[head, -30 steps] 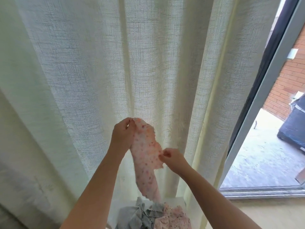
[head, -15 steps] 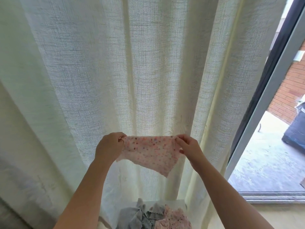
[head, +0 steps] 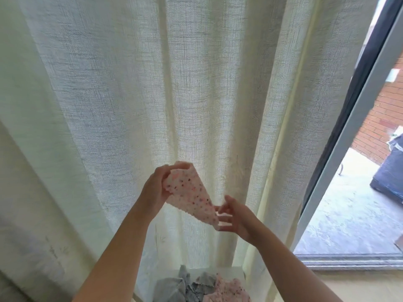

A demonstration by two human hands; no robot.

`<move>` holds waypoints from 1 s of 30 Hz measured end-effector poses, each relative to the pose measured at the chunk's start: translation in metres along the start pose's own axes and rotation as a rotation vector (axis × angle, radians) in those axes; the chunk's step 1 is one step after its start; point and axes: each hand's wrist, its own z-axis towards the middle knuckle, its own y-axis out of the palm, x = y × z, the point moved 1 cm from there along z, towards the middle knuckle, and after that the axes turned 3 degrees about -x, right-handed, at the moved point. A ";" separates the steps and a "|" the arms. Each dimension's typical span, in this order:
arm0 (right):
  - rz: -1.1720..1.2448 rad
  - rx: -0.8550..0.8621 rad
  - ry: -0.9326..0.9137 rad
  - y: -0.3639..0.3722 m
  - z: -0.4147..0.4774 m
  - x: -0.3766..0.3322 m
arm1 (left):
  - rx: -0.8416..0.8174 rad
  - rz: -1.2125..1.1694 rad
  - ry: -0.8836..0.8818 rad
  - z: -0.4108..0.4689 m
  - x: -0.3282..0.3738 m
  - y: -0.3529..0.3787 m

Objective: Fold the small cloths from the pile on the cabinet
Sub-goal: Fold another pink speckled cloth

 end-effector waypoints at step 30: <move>-0.295 0.123 -0.027 0.003 0.024 0.028 | 0.318 0.105 -0.081 -0.015 -0.033 -0.028</move>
